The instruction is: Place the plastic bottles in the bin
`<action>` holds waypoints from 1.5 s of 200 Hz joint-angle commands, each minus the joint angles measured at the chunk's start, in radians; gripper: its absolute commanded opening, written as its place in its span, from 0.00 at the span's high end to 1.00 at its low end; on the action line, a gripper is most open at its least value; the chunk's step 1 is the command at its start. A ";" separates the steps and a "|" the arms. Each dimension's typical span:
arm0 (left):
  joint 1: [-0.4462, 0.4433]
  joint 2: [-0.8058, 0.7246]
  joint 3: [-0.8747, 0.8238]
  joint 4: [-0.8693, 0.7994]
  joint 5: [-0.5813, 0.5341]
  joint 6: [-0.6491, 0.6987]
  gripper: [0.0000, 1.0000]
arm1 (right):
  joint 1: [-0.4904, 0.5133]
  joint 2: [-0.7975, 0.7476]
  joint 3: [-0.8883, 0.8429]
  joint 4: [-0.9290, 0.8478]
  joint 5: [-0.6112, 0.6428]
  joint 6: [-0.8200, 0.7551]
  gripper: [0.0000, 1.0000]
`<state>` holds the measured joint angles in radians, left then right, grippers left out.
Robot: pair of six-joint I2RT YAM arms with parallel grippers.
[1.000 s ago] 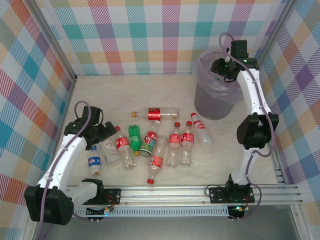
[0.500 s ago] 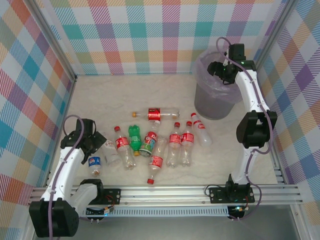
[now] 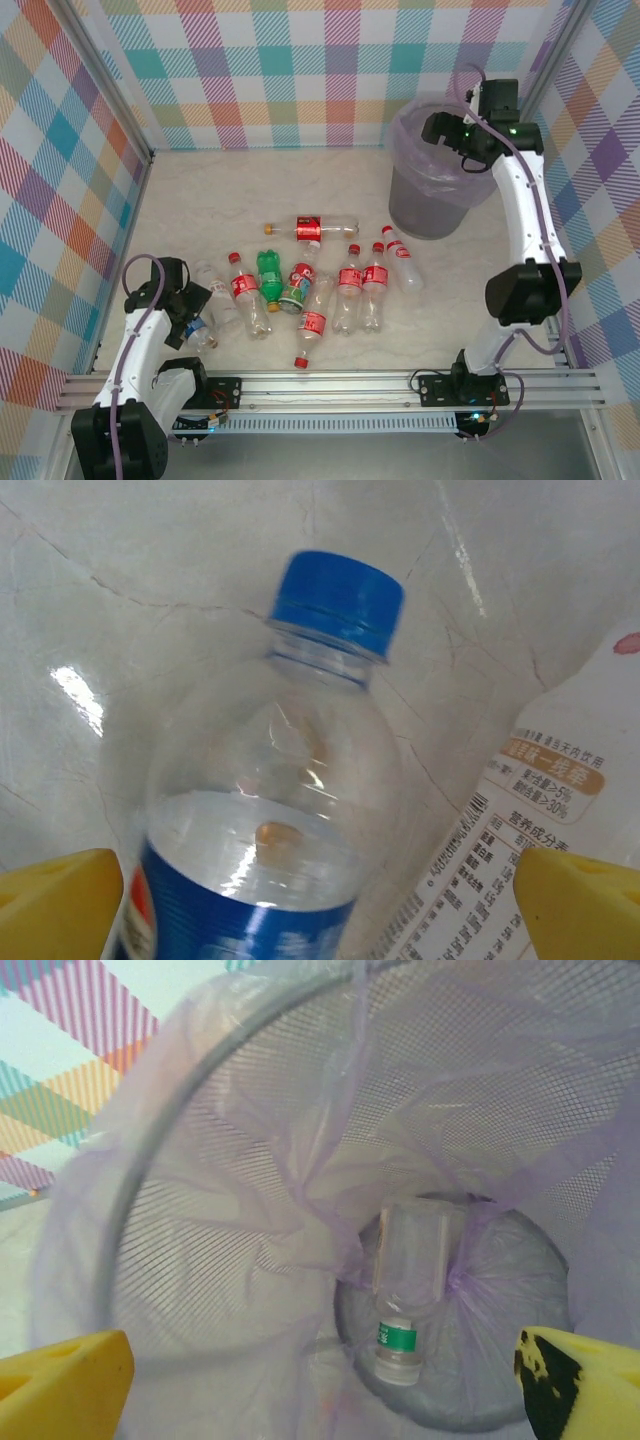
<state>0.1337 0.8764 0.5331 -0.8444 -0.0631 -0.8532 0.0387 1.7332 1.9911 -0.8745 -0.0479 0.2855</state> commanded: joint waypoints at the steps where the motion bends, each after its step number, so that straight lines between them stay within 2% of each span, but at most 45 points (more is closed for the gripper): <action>1: 0.010 0.017 -0.034 0.030 0.030 -0.020 0.00 | 0.000 -0.050 -0.049 0.008 -0.052 0.034 0.02; 28: 0.010 0.024 -0.043 0.045 0.033 -0.025 0.00 | 0.000 -0.132 -0.120 0.037 -0.082 0.059 0.02; 49: 0.010 0.033 -0.065 0.078 0.049 -0.038 0.05 | 0.000 -0.194 -0.182 0.061 -0.084 0.076 0.02; 81: 0.010 0.065 -0.082 0.122 0.069 -0.052 0.20 | -0.001 -0.253 -0.245 0.059 -0.090 0.080 0.02; 121: 0.010 0.065 -0.022 0.089 0.039 -0.012 0.36 | -0.002 -0.318 -0.318 0.055 -0.106 0.090 0.02; 165: 0.010 0.065 0.120 0.047 0.009 0.047 0.36 | -0.005 -0.387 -0.331 0.018 -0.117 0.067 0.02; 197: -0.007 0.105 0.255 0.128 0.090 0.025 0.36 | -0.003 -0.439 -0.306 0.011 -0.193 0.075 0.03; 225: -0.142 0.193 0.413 0.166 0.077 0.022 0.36 | 0.005 -0.478 -0.305 0.039 -0.263 0.088 0.03; 249: -0.316 0.293 0.522 0.296 0.094 0.041 0.36 | 0.045 -0.475 -0.305 0.067 -0.350 0.102 0.04; 273: -0.486 0.428 0.626 0.505 0.205 0.148 0.36 | 0.129 -0.439 -0.291 0.078 -0.407 0.112 0.05; 300: -0.584 0.535 0.642 0.848 0.460 0.221 0.36 | 0.184 -0.405 -0.322 0.132 -0.412 0.195 0.06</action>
<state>-0.3824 1.3510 1.1568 -0.3489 0.1509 -0.7319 0.1879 1.2976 1.6791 -0.8104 -0.4038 0.3958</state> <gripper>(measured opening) 0.639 0.941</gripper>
